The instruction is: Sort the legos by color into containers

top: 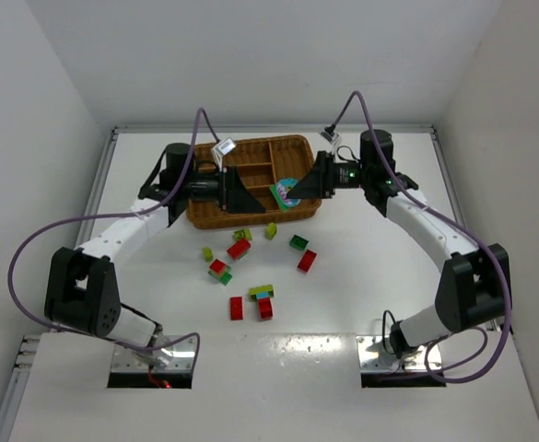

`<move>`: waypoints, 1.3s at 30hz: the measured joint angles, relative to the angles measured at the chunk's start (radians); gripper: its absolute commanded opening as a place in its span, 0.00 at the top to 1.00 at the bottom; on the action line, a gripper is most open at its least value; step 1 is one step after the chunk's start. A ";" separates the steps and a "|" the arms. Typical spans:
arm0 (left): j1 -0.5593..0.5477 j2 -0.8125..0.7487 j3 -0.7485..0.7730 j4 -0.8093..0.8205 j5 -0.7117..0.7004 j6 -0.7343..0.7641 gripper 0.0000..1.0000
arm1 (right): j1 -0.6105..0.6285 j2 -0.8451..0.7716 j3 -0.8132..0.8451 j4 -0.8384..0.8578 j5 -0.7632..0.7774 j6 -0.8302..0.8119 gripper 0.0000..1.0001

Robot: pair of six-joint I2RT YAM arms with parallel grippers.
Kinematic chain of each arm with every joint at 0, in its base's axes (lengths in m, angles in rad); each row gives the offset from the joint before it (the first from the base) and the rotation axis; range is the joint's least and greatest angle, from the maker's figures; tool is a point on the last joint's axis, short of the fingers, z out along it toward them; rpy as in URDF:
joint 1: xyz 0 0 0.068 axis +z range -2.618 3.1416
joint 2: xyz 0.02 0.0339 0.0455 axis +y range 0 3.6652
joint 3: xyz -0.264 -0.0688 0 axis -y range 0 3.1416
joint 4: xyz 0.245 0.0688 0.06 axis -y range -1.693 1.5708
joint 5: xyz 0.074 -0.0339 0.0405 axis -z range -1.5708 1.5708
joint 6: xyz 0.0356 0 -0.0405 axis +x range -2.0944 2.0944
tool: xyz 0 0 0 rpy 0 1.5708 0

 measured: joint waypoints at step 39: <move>0.012 0.031 0.016 0.167 0.058 -0.151 1.00 | -0.064 -0.009 -0.032 0.035 0.102 0.075 0.86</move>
